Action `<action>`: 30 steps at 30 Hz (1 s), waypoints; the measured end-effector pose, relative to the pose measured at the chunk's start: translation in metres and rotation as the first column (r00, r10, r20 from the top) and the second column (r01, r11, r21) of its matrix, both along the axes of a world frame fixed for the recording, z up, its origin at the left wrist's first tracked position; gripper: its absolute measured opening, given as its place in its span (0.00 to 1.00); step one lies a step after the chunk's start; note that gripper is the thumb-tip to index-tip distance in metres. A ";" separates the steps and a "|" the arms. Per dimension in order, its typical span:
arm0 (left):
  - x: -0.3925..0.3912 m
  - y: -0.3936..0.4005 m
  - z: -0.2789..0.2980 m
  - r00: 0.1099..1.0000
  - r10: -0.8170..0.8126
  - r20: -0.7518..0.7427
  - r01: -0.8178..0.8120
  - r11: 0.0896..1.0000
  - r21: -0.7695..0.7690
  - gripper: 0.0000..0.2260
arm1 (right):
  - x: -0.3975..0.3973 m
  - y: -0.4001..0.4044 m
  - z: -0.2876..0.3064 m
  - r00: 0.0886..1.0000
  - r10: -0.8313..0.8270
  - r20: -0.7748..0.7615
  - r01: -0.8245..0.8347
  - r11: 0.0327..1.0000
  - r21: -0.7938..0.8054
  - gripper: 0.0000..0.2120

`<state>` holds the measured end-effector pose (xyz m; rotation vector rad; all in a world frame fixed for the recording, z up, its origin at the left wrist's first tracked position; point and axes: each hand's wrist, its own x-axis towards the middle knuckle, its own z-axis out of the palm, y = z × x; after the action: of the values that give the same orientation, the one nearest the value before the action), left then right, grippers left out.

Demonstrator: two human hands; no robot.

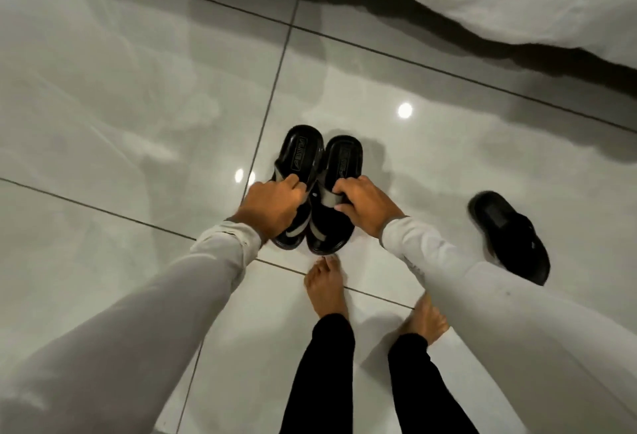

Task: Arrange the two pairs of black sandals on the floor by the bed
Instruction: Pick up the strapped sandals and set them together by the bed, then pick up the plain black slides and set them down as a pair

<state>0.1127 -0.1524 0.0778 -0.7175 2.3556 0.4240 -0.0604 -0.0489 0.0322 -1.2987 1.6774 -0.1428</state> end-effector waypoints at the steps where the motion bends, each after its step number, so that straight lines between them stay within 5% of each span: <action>1: 0.015 -0.012 -0.005 1.000 0.009 0.015 -0.008 1.000 -0.025 0.13 | 0.016 -0.014 -0.007 1.000 0.006 0.020 -0.006 1.000 -0.003 0.12; 7: 0.074 -0.064 -0.054 0.997 0.063 0.050 -0.057 0.993 -0.106 0.13 | 0.072 -0.065 -0.051 0.996 -0.006 0.089 0.004 1.000 0.029 0.19; 11: 0.072 -0.067 -0.079 0.989 0.130 0.066 -0.116 0.976 -0.182 0.28 | 0.051 -0.051 -0.061 0.984 -0.153 0.086 0.150 0.988 0.040 0.26; 13: 0.045 -0.053 -0.079 0.993 0.121 0.013 -0.116 0.973 -0.198 0.31 | 0.022 -0.023 -0.070 0.972 -0.236 0.017 0.233 0.968 0.096 0.28; 16: -0.017 -0.014 -0.084 0.984 0.179 -0.023 -0.179 0.984 -0.011 0.19 | -0.031 0.040 -0.084 0.953 -0.249 -0.173 0.282 0.938 0.204 0.29; 20: -0.075 0.043 -0.125 0.915 0.335 0.225 -0.379 0.905 0.193 0.26 | -0.102 0.129 -0.092 0.907 -0.183 -0.380 0.325 0.878 0.353 0.31; 23: -0.093 0.076 -0.154 0.858 0.437 0.270 -0.486 0.861 0.153 0.25 | -0.149 0.181 -0.094 0.838 -0.127 -0.530 0.367 0.851 0.376 0.32; 26: -0.114 0.110 -0.169 0.937 0.324 0.127 -0.332 0.943 0.039 0.20 | -0.190 0.230 -0.097 0.749 -0.125 -0.651 0.452 0.814 0.364 0.31; 30: -0.149 0.164 -0.172 0.997 0.060 -0.051 -0.057 0.996 0.062 0.19 | -0.230 0.273 -0.112 0.689 -0.328 -0.646 0.668 0.633 0.391 0.31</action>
<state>-0.0367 0.0118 -0.0940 -0.7571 2.3649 0.5439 -0.2904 0.2240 -0.0797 -0.3146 2.2869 0.4338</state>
